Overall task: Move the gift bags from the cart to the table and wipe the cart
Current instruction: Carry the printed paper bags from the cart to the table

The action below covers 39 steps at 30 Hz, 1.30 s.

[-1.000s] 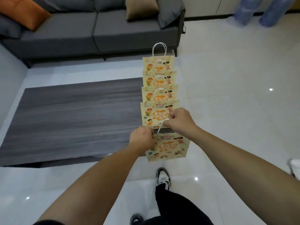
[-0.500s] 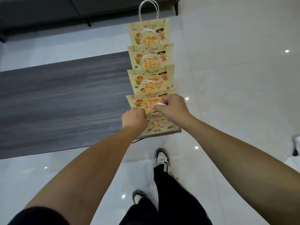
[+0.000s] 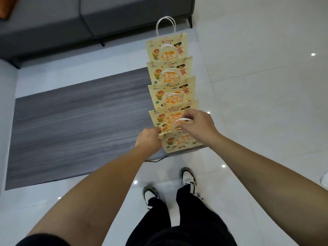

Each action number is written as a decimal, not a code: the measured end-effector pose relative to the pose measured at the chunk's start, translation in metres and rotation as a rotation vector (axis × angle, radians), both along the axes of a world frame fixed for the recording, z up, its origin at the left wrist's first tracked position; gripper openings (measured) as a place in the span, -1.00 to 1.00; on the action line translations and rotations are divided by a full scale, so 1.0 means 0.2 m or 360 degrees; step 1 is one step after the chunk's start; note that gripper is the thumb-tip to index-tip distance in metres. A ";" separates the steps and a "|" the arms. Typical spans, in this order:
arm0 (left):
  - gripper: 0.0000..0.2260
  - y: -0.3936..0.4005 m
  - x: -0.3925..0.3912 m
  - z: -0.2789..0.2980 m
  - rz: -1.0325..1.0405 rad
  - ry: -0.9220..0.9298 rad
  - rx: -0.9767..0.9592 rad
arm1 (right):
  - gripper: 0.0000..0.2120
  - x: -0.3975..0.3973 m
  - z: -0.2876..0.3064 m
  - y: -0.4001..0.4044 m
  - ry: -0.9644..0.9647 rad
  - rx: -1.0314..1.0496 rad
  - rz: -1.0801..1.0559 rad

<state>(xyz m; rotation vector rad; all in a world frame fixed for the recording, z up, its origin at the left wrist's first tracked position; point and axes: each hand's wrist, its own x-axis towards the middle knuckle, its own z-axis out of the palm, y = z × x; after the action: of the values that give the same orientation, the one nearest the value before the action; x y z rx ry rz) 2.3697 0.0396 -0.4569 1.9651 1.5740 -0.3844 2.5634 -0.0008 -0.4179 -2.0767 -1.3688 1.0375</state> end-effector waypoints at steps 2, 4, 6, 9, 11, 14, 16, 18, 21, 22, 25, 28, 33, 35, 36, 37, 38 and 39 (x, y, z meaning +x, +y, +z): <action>-0.66 0.02 -0.04 0.04 -0.0048 -0.0036 -0.0007 | -0.67 -0.03 0.03 -0.02 -0.0145 0.0001 0.0000; -0.64 0.05 -0.06 0.08 -0.0121 -0.0086 0.0053 | -0.57 -0.06 0.08 -0.04 -0.0237 -0.0014 -0.0036; -0.61 0.07 -0.09 0.13 -0.0200 -0.0134 0.0122 | -0.52 -0.10 0.15 -0.09 -0.0312 -0.0030 -0.0108; -0.61 0.10 -0.11 0.22 -0.0336 -0.0207 0.0202 | -0.46 -0.16 0.27 -0.19 -0.0437 -0.0008 -0.0239; -0.62 0.12 -0.13 0.30 -0.0448 -0.0274 0.0287 | -0.46 -0.21 0.35 -0.28 -0.0526 0.0001 -0.0308; -0.63 0.13 -0.12 0.40 -0.0581 -0.0381 0.0379 | -0.48 -0.28 0.45 -0.42 -0.0677 -0.0028 -0.0390; -0.64 0.11 -0.08 0.47 -0.0716 -0.0438 0.0423 | -0.48 -0.32 0.51 -0.55 -0.0738 -0.0049 -0.0509; -0.67 0.05 -0.01 0.55 -0.0868 -0.0489 0.0466 | -0.48 -0.35 0.54 -0.70 -0.0762 -0.0094 -0.0640; -0.65 -0.11 0.11 0.67 -0.1106 -0.0569 0.0489 | -0.47 -0.37 0.60 -0.92 -0.0760 -0.0155 -0.0825; -0.64 -0.17 0.16 0.71 -0.1199 -0.0597 0.0493 | -0.47 -0.38 0.62 -1.01 -0.0765 -0.0152 -0.0896; -0.64 -0.41 0.31 0.83 -0.1445 -0.0692 0.0516 | -0.47 -0.37 0.69 -1.25 -0.0758 -0.0129 -0.1108; -0.63 -0.72 0.45 0.95 -0.1691 -0.0777 0.0562 | -0.45 -0.36 0.75 -1.55 -0.0760 -0.0106 -0.1324; -0.62 -1.35 0.63 1.12 -0.2079 -0.0906 0.0578 | -0.42 -0.40 0.85 -2.16 -0.0784 -0.0078 -0.1712; -0.62 -1.63 0.66 1.16 -0.2227 -0.0955 0.0574 | -0.42 -0.44 0.87 -2.43 -0.0798 -0.0061 -0.1854; -0.63 -1.79 0.67 1.17 -0.2305 -0.0986 0.0577 | -0.43 -0.47 0.87 -2.57 -0.0813 -0.0057 -0.1924; -0.63 -1.95 0.67 1.18 -0.2390 -0.1015 0.0576 | -0.45 -0.51 0.88 -2.73 -0.0817 -0.0065 -0.2002; -0.64 -2.12 0.67 1.19 -0.2469 -0.1034 0.0568 | -0.47 -0.55 0.89 -2.88 -0.0819 -0.0085 -0.2070; -0.64 -2.25 0.66 1.19 -0.2536 -0.1039 0.0559 | -0.47 -0.58 0.88 -3.01 -0.0809 -0.0112 -0.2127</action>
<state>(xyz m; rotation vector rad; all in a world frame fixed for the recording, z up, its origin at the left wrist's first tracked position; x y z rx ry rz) 2.5009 -0.4108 -0.2197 2.7986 -0.5755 0.0157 2.4479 -0.6025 -0.2409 -2.6174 0.1274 -0.0311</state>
